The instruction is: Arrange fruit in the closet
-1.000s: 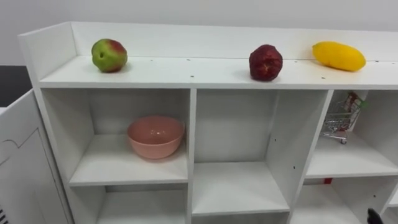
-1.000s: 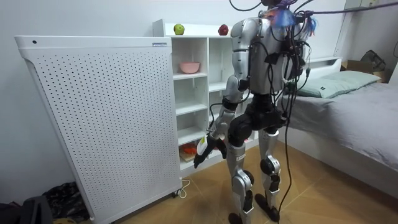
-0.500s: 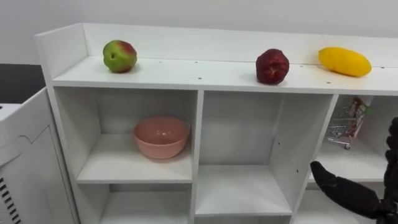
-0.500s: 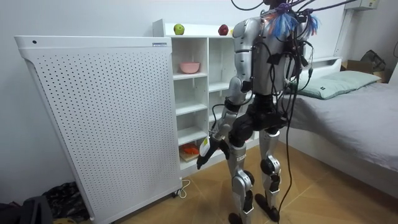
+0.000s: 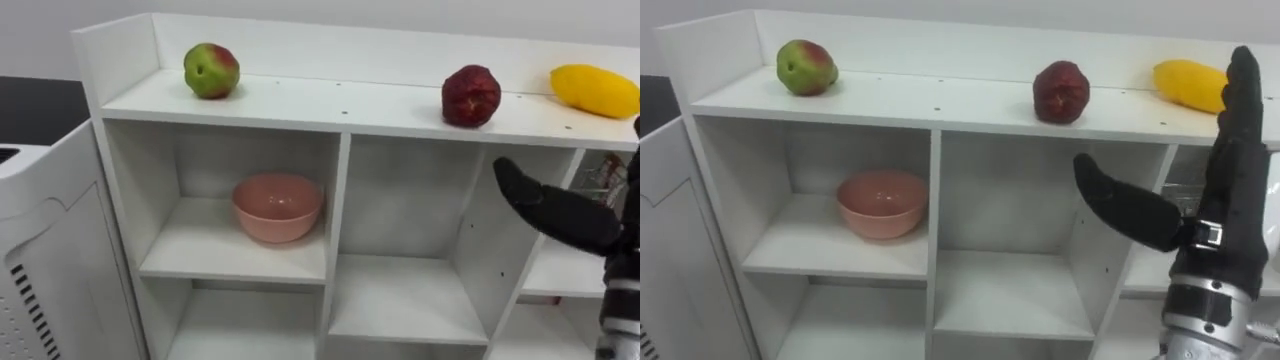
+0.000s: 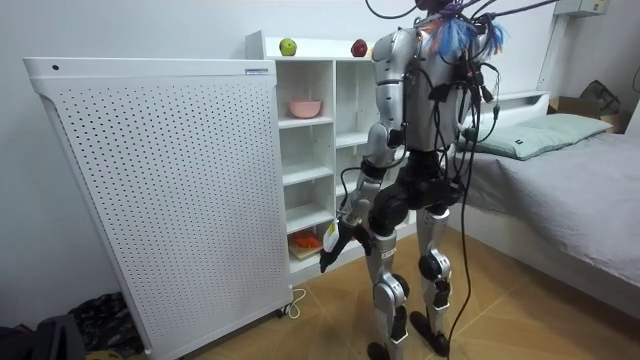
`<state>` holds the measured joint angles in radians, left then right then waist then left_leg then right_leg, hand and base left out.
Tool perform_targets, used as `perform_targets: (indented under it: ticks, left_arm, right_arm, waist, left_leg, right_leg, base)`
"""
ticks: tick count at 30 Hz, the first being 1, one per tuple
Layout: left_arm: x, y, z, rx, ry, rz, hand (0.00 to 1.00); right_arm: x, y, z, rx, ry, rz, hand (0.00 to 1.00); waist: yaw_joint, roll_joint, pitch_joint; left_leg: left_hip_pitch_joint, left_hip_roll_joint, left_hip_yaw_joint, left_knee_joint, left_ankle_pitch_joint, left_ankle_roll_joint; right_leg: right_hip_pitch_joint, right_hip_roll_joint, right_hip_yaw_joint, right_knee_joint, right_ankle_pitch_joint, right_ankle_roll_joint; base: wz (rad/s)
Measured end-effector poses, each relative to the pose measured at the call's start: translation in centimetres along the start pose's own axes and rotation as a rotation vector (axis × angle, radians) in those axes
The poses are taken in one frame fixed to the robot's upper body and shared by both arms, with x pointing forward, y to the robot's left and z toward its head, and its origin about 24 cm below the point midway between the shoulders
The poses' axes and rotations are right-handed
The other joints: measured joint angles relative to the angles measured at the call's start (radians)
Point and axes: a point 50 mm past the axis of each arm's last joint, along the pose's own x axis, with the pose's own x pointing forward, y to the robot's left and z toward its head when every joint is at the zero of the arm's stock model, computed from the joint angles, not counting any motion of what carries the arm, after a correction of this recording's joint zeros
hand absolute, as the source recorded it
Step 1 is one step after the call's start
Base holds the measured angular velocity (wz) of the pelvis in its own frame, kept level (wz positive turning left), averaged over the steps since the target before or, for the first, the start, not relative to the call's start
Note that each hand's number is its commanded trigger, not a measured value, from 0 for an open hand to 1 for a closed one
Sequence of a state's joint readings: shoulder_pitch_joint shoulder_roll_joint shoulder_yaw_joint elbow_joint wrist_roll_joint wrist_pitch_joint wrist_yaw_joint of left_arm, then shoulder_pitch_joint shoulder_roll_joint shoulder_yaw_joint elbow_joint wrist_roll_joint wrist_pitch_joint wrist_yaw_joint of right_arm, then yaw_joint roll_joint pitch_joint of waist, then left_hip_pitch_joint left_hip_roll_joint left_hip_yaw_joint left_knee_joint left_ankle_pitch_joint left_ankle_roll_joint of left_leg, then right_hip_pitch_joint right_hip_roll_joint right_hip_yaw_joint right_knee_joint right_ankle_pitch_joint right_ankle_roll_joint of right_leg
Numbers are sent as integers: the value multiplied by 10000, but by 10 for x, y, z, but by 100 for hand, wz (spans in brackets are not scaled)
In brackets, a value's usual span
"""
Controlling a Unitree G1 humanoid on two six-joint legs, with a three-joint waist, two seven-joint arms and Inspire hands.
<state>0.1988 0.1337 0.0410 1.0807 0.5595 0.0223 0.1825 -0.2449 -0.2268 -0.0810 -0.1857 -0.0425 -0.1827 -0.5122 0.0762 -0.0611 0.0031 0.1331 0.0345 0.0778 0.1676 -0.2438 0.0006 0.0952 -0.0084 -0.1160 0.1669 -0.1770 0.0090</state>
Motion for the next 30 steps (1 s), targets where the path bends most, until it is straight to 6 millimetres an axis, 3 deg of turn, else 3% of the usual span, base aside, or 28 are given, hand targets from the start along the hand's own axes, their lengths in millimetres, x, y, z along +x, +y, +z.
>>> perform_targets:
  ticks: [10,19,25,30]
  left_arm:
    - [1,1,1,90,-54,-151,0]
    - [1,1,0,151,131,-178,0]
    - [2,5,3,251,77,-246,0]
    - [2,9,4,425,-12,-222,0]
  right_arm:
    - [18,5,3,1121,131,-118,0]
    - [42,12,-10,1160,671,-110,0]
    - [45,13,-19,908,1067,109,0]
    - [53,11,-18,662,1124,492,0]
  waist:
    - [170,-72,43]
    - [249,-113,45]
    - [390,-148,20]
    - [404,-255,-49]
  left_leg:
    - [-11,0,-105,28,4,-6]
    - [-130,-23,-116,140,7,-4]
    - [-250,-39,-238,207,16,-4]
    - [-325,-43,-353,208,38,-3]
  right_leg:
    - [45,-13,-251,-6,0,0]
    - [12,-55,-411,5,0,0]
    - [-66,-79,-544,10,2,-3]
    - [-85,-93,-662,10,2,-4]
  base:
    - [3]
    - [1]
    - [5]
    - [7]
